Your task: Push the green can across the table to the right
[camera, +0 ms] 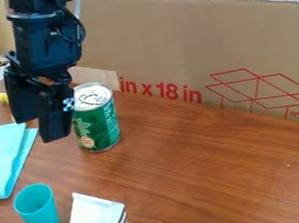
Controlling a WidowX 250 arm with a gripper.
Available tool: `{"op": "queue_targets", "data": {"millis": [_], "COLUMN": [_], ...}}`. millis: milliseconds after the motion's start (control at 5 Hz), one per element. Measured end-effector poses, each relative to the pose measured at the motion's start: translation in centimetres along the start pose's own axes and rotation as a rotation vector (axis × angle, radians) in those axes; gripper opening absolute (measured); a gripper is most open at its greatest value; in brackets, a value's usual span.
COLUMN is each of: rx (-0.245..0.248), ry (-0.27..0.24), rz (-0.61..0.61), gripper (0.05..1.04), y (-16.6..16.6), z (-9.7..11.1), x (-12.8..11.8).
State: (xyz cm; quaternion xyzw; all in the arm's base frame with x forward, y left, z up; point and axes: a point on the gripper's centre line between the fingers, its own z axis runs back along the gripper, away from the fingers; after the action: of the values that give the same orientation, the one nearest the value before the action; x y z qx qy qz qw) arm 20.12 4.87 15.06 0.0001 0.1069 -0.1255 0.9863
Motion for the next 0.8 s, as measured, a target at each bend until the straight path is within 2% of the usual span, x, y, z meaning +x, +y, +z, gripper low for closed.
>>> {"op": "queue_targets", "data": {"millis": [200,400,600,800], "rx": [-0.01,-0.015,-0.024,-0.002], "ry": [0.017,-0.001,-0.035,-0.064], "rz": [-0.001,-0.025,0.017,0.071], "gripper": [1.009,1.009,1.009,1.009], "y": [0.0,1.3,4.0,6.7], "z": [-0.4,-0.1,0.5,1.1], "x": [0.0,0.3,0.1,0.0]}}
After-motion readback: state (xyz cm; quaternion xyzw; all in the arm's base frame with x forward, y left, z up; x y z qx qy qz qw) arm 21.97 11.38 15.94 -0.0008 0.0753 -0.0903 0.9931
